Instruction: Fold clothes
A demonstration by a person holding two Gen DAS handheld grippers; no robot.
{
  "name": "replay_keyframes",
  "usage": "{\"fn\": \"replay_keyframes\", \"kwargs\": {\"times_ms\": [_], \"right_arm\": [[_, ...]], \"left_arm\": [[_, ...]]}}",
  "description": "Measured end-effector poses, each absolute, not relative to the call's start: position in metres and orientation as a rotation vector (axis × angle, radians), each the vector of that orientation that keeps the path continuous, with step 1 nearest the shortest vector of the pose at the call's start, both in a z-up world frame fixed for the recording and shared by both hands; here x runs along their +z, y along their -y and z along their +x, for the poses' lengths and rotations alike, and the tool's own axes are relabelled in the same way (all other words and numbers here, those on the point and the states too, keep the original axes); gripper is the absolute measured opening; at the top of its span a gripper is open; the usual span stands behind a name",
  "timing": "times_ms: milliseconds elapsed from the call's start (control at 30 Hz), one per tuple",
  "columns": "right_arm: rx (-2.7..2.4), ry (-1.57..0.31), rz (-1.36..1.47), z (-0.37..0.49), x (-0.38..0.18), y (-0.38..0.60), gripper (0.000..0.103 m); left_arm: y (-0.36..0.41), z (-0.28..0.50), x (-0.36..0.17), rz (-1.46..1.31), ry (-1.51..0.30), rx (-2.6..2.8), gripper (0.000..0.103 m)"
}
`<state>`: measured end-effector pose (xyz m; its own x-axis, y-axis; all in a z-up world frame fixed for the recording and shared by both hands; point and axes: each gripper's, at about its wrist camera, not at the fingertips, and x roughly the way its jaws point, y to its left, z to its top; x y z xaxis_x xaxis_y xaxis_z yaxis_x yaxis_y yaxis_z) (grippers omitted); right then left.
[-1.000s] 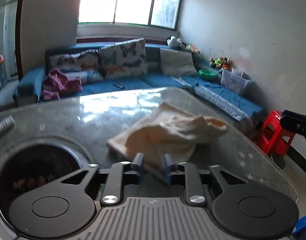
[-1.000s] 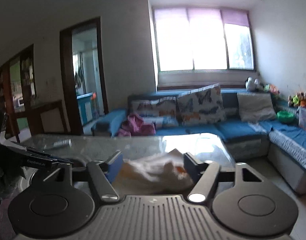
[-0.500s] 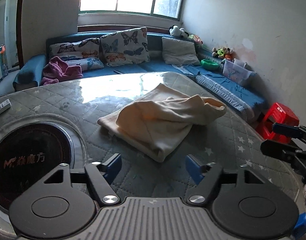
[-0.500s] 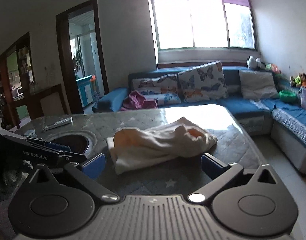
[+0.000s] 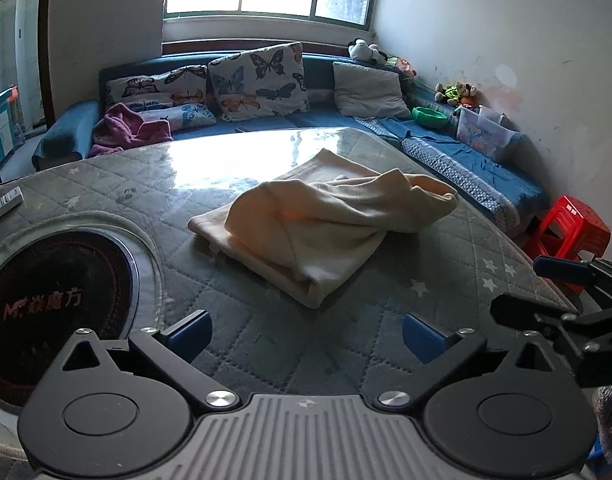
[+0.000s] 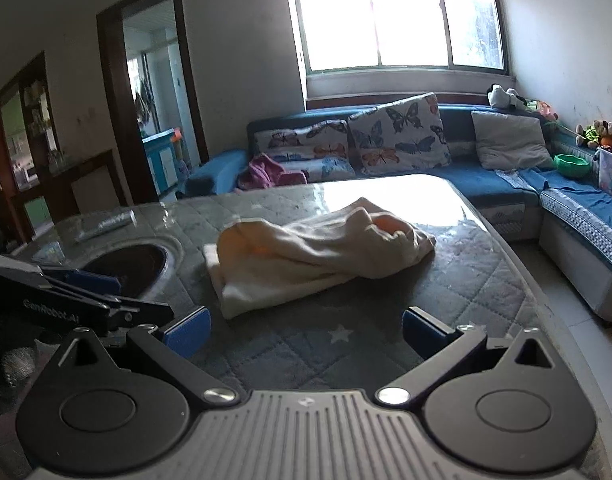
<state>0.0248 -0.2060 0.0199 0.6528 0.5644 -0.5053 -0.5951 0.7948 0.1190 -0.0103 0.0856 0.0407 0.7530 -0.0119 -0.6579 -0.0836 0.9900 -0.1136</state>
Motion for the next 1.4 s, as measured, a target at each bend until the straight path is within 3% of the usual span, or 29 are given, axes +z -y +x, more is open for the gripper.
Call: {"fn": "replay_keyframes", "kwargs": {"times_ms": [1400], "right_arm": [[0.608, -0.668, -0.103, 0.050, 0.000, 0.182, 0.103]], "left_arm": [[-0.079, 0.017, 0.021, -0.151, -0.814, 0.114, 0.103]]}}
